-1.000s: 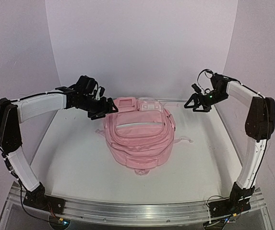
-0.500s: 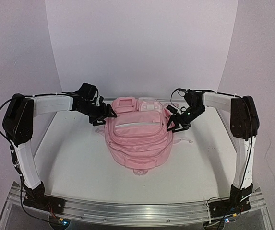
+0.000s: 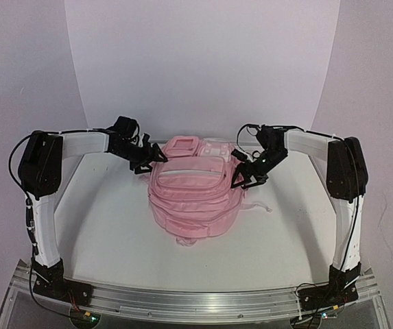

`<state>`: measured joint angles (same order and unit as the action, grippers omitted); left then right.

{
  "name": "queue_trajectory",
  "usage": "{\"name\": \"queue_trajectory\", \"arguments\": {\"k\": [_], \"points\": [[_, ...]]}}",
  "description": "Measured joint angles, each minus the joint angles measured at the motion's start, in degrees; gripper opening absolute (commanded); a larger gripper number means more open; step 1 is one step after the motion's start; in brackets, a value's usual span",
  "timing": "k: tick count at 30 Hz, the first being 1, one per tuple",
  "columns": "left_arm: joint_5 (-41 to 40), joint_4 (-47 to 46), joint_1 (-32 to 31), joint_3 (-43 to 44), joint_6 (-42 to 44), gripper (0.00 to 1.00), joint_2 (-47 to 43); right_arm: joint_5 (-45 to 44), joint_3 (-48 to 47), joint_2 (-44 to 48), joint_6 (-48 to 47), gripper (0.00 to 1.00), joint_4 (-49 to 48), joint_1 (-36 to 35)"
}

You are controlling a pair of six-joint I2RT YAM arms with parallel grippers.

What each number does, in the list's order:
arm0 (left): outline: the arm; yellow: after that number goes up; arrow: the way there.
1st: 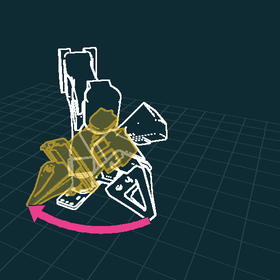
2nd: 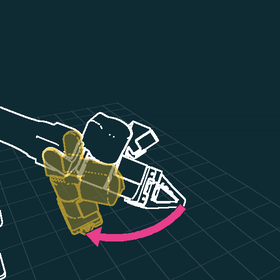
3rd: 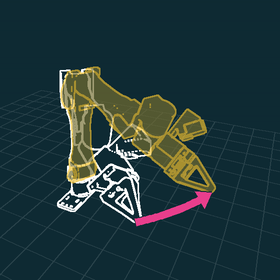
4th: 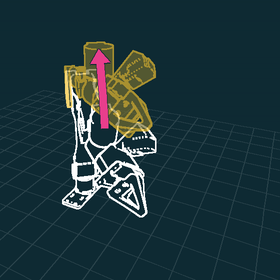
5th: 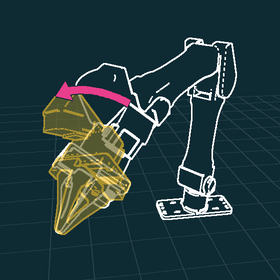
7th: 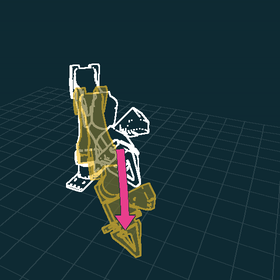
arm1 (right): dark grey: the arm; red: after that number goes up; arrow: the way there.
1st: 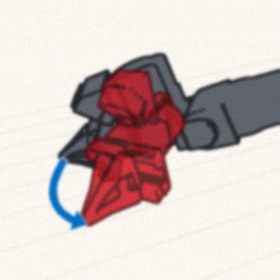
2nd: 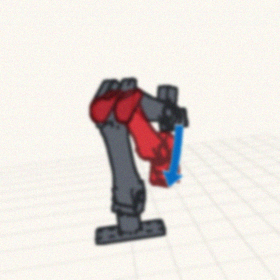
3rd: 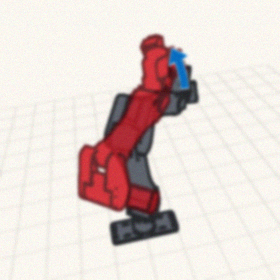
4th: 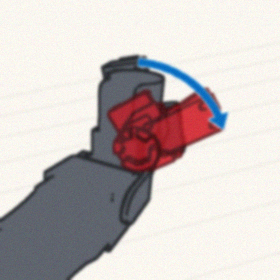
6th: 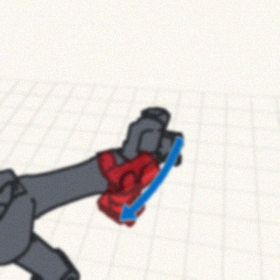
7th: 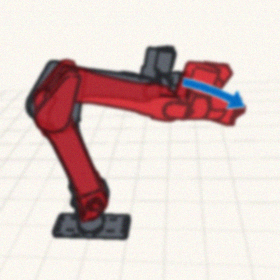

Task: Pack the student bag
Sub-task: Adjust the student bag at the center of the board, then reset both arms

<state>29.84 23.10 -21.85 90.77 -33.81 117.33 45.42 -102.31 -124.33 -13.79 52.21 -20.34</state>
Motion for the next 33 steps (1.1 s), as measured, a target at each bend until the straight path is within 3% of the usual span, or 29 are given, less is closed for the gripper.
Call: {"name": "queue_trajectory", "arguments": {"k": [3, 8, 13, 16, 23, 28, 33], "points": [[-1.3, 5.9, 0.7, 2.9, 1.9, 0.99, -0.9, -2.4, -1.4, 0.4, -0.6, 0.98, 0.0, 0.9], [-6.3, 19.0, 2.3, 10.4, 5.2, 1.0, -6.9, -7.6, -2.3, 6.9, -1.1, 0.98, -0.7, 7.0], [-13.0, 27.1, 4.6, 13.2, 7.0, 1.0, -19.7, -14.5, -2.7, 21.7, -1.3, 0.98, -2.4, 14.7], [-16.4, 30.2, 4.8, 12.9, 7.2, 1.0, -27.4, -17.8, -1.5, 32.0, -0.8, 0.98, -3.7, 15.4], [-20.8, 34.5, 4.5, 0.2, 5.4, 1.0, -40.9, -20.4, 14.0, 49.8, 3.6, 0.98, -5.1, 13.6], [-21.1, 35.5, 4.5, -13.2, 1.4, 1.0, -45.7, -20.3, 25.3, 51.1, 5.1, 0.98, -3.8, 13.7], [-21.0, 35.5, 4.5, -19.9, -1.7, 1.0, -50.9, -20.1, 30.2, 52.6, 5.7, 0.98, -3.2, 13.7]]}}
